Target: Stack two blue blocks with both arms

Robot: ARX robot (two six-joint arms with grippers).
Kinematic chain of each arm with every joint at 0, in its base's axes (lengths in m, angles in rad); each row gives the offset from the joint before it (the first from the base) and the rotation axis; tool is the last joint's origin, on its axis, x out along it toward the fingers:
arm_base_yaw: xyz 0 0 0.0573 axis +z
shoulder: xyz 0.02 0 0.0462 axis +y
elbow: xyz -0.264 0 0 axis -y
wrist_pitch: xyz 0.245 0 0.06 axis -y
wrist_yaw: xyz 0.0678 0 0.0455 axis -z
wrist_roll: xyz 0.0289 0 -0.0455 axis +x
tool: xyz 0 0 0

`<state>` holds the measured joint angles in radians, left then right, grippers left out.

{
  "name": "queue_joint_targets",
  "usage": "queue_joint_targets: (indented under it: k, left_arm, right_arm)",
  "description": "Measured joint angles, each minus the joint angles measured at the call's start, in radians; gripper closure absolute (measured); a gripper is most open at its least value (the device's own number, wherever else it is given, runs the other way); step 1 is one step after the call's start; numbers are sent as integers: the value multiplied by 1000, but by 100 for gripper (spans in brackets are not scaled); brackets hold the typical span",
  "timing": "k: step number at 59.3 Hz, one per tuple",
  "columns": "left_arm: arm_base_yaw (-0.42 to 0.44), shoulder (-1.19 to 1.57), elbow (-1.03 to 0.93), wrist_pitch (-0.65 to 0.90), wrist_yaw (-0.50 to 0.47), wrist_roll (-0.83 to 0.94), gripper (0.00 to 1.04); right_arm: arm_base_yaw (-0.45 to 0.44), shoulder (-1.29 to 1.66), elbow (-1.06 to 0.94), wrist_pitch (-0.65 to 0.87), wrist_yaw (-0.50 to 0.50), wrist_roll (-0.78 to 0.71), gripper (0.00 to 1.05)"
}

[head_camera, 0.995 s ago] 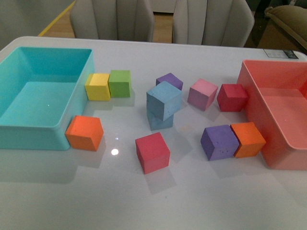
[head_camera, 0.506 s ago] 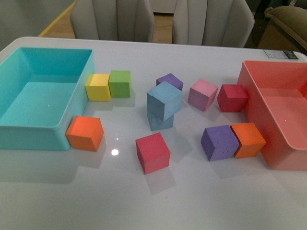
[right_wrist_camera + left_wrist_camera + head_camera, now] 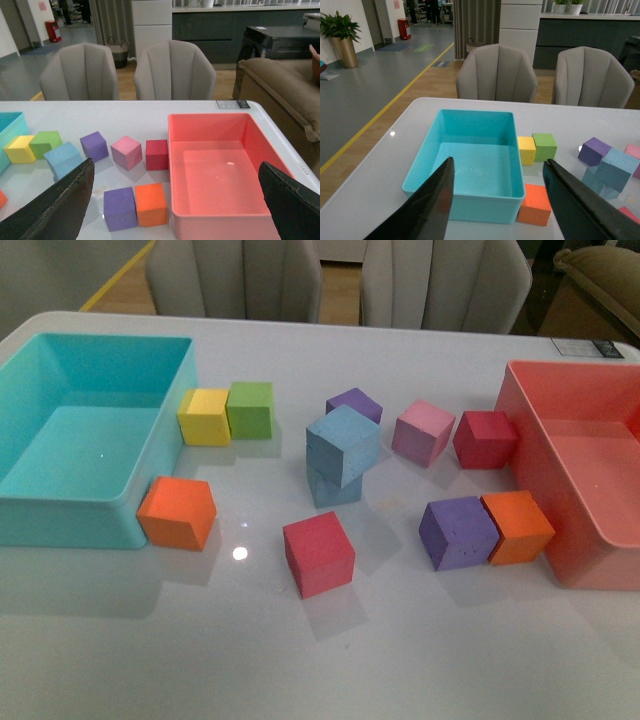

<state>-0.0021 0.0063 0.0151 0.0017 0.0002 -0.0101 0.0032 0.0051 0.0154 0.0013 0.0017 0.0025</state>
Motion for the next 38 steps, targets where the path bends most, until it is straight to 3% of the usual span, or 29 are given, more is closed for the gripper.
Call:
queue_joint_targets:
  k: [11, 38]
  left_arm:
    - [0, 0, 0, 0, 0, 2, 7]
    - [0, 0, 0, 0, 0, 2, 9]
  right_arm:
    - [0, 0, 0, 0, 0, 0, 9]
    - [0, 0, 0, 0, 0, 0, 9]
